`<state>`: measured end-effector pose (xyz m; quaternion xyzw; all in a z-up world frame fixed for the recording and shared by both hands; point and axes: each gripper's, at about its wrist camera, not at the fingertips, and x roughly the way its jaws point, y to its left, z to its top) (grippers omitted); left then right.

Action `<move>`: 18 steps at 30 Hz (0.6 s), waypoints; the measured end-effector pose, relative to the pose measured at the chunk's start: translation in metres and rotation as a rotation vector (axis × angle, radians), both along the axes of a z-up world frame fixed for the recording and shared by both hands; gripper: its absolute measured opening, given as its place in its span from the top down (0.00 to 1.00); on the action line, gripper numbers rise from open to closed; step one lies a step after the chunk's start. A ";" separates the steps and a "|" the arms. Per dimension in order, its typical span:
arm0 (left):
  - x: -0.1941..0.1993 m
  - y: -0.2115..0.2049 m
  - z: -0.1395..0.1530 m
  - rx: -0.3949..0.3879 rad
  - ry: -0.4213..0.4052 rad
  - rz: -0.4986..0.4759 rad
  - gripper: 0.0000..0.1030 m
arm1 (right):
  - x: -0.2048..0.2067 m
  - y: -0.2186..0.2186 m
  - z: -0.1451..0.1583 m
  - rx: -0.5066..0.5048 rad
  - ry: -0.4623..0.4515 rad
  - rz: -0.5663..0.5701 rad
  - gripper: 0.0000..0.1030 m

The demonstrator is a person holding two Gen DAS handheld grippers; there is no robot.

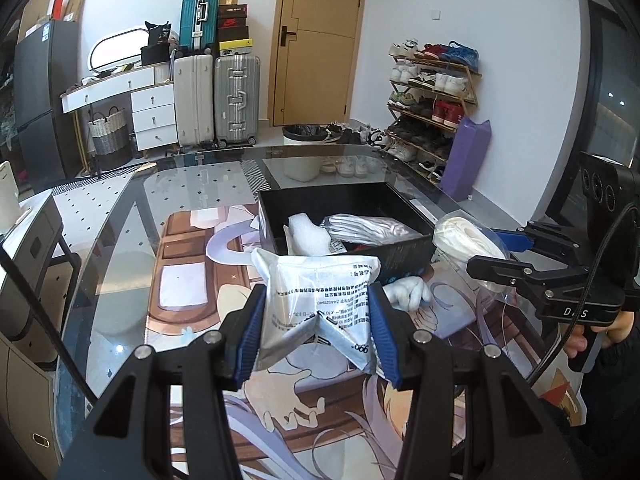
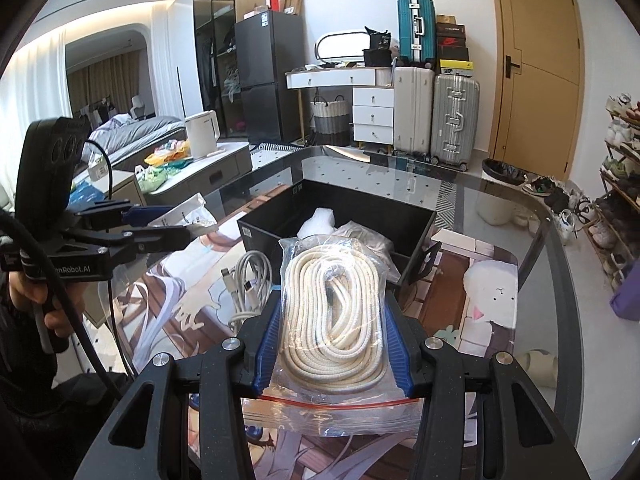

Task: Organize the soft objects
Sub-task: 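Lift and carry the rope bag and white packet over the black box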

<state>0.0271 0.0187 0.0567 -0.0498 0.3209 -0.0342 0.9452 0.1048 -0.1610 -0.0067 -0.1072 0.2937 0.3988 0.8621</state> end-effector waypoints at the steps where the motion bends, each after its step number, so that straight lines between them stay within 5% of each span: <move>1: 0.000 0.000 0.000 0.000 -0.001 0.000 0.53 | 0.000 0.000 0.001 0.004 -0.001 -0.005 0.54; 18: 0.015 0.005 0.016 -0.010 -0.056 0.039 0.53 | 0.015 0.002 0.023 0.055 -0.010 -0.045 0.54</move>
